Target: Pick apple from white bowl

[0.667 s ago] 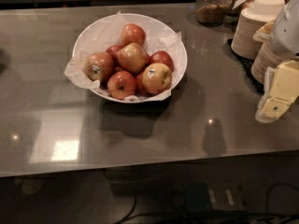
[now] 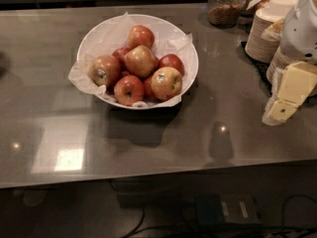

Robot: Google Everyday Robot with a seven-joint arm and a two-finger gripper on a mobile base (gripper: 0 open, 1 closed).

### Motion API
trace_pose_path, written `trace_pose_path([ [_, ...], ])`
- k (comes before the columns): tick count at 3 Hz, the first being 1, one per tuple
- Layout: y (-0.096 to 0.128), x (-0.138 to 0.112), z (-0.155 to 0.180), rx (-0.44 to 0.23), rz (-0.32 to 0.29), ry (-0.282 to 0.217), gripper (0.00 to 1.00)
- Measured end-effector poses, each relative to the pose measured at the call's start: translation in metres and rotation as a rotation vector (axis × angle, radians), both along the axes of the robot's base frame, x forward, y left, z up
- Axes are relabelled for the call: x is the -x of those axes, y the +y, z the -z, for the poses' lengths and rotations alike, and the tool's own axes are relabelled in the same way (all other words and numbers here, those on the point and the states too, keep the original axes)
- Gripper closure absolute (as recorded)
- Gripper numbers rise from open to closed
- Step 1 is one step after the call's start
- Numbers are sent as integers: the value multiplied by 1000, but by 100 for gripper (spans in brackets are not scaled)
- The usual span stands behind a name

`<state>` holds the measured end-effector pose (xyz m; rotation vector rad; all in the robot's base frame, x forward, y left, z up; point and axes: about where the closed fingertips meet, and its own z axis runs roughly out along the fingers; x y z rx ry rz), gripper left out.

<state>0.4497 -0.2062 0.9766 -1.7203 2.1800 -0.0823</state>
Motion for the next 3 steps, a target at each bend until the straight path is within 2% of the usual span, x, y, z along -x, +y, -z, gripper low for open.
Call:
trace_pose_path([
  [1,18,-18,-9,-56,-40,-54,0],
  [2,38,-29,-15,-180,-58,-85,0],
  [3,38,-29,-15,-181,-58,-85,0],
])
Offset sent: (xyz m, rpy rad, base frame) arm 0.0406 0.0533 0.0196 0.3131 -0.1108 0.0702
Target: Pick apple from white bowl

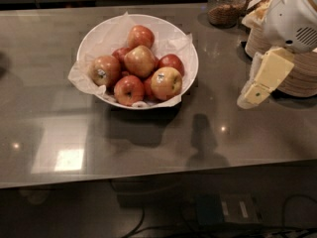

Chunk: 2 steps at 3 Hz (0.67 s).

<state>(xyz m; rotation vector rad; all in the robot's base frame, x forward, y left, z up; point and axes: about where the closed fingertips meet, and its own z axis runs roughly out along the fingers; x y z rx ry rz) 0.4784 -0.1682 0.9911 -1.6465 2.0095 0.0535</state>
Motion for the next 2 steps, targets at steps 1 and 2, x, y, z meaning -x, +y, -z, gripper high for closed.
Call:
trace_pose_path([
  [1,19,-5,6,-107,6,-16,0],
  [2,50,-8,19,-228,4,-1,0],
])
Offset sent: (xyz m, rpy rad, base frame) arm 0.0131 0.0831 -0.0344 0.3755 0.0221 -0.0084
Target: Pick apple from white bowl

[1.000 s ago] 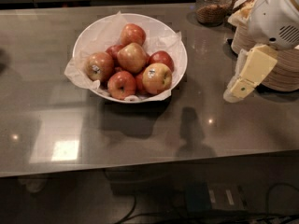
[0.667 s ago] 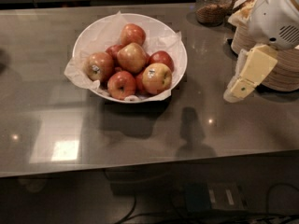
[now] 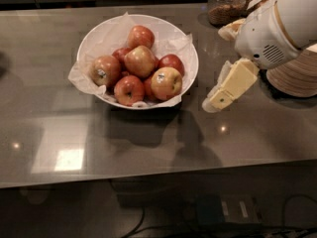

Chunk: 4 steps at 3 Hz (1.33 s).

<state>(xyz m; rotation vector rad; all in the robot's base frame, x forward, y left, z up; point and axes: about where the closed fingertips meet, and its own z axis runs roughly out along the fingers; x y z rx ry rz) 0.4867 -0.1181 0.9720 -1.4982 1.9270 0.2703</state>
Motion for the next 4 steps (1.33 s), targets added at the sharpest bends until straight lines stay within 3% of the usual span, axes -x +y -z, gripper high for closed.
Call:
trace_pose_path([
  [1,20,-3,6,-70,-8,2,19],
  [2,33,-11,8,-105,-2,-16,28],
  [3,42,-18,11,-97,-12,-25,27],
  [4,55,-28,16,-85,-29,-27,34],
])
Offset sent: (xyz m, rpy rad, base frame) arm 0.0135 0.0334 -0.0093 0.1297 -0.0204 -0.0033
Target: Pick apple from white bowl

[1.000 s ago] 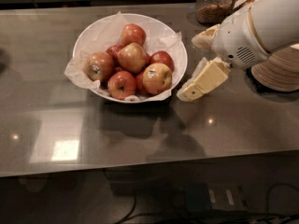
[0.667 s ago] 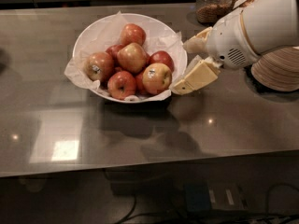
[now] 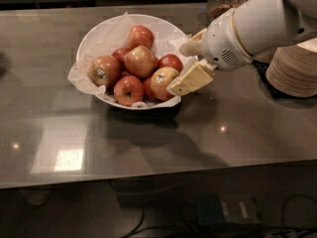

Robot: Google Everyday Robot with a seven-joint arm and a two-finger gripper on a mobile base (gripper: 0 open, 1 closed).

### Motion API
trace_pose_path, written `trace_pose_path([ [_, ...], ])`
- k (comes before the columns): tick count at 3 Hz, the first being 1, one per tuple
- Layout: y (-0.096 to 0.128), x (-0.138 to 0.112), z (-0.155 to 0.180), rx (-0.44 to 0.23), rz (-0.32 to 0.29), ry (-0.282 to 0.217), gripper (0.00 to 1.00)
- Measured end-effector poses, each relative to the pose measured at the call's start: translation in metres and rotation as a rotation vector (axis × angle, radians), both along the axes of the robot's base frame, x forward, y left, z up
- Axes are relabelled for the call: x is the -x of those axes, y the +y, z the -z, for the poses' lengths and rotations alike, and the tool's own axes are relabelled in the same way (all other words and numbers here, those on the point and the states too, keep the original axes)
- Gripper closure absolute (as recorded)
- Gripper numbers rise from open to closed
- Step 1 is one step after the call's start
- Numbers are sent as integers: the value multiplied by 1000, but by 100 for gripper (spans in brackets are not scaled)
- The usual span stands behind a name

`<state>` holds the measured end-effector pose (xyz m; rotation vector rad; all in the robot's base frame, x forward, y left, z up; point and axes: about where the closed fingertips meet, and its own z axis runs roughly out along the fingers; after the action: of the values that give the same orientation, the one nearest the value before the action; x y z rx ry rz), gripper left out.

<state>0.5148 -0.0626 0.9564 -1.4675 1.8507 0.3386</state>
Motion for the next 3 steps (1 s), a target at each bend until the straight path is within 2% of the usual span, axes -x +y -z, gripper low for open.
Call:
trace_pose_path([
  [1,12,-7,13,12,-13,19,38],
  [3,26,-16,37,35,-23,55,33],
])
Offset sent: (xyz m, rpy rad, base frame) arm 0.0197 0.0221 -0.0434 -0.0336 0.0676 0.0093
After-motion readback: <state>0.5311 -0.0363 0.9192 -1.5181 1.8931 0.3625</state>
